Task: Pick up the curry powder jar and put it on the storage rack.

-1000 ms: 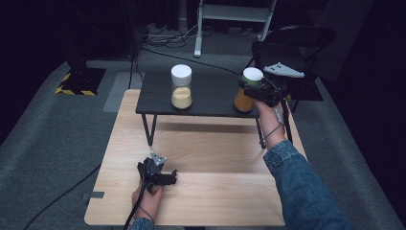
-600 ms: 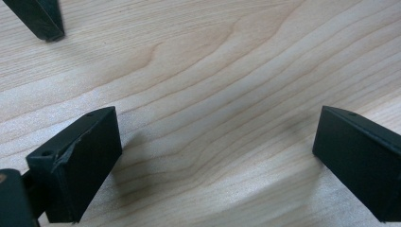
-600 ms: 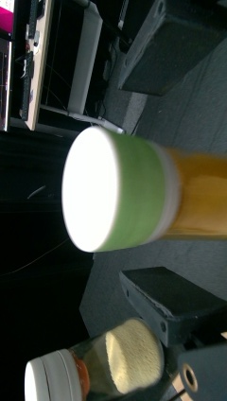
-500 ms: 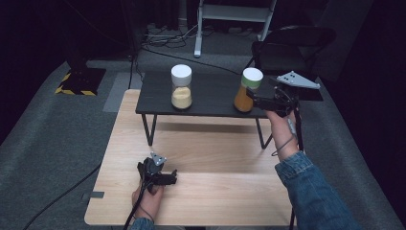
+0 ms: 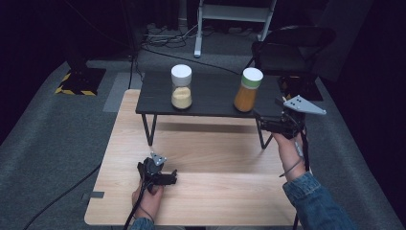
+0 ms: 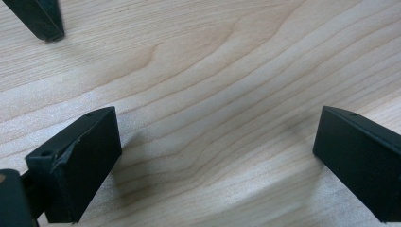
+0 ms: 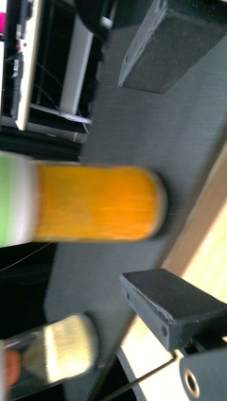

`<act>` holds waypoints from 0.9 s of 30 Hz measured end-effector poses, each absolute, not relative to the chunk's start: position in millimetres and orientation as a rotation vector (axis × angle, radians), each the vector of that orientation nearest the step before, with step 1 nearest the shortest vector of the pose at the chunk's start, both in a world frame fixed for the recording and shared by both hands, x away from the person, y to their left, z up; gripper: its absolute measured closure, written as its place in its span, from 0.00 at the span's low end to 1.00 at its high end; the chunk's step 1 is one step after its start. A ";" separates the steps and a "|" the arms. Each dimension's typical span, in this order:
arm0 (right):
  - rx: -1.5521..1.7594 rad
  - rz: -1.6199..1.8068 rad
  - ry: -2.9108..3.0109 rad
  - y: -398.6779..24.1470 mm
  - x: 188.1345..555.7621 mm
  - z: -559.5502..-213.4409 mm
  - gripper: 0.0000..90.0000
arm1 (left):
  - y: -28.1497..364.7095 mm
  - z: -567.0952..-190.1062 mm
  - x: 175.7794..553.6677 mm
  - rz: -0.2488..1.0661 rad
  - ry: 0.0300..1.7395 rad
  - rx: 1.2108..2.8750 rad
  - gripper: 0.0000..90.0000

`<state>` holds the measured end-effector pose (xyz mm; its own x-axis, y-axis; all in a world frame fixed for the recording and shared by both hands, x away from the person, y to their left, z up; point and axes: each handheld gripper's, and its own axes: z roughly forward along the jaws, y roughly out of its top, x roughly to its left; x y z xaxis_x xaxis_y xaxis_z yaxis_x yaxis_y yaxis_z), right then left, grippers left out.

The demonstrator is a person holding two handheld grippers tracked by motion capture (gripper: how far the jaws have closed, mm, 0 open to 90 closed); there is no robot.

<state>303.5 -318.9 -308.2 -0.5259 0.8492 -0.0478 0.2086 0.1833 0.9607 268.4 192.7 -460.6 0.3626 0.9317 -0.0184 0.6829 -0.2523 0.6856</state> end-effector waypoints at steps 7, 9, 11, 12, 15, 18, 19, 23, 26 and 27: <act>1.059 1.351 1.890 -333.2 295.9 -348.3 0.07 | 192.8 -460.7 268.4 0.532 1.392 2.022 0.02; 1.063 1.322 1.900 -334.4 293.3 -358.3 0.07 | 192.8 -460.7 268.4 0.532 1.392 2.022 0.02; 1.069 1.302 1.914 -336.3 291.7 -367.7 0.06 | 192.8 -460.7 268.4 0.532 1.393 2.022 0.02; 1.068 1.290 1.926 -337.4 291.3 -371.6 0.06 | 192.8 -460.7 268.4 0.533 1.392 2.022 0.02; 1.074 1.270 1.950 -341.2 288.5 -384.6 0.05 | 192.7 -460.6 268.4 0.531 1.394 2.022 0.02; 1.092 1.235 1.978 -342.6 286.1 -396.6 0.05 | 192.7 -460.6 268.4 0.532 1.394 2.022 0.02; 1.095 1.219 1.983 -342.6 284.7 -400.6 0.05 | 192.7 -460.6 268.4 0.532 1.394 2.022 0.02; 1.121 1.193 2.008 -344.8 281.3 -414.2 0.04 | 192.7 -460.6 268.4 0.531 1.394 2.022 0.02; 1.126 1.179 2.027 -345.5 279.0 -423.0 0.04 | 192.7 -460.6 268.4 0.532 1.394 2.022 0.02; 1.130 1.170 2.033 -345.2 278.0 -425.7 0.03 | 192.8 -460.7 268.4 0.532 1.392 2.022 0.02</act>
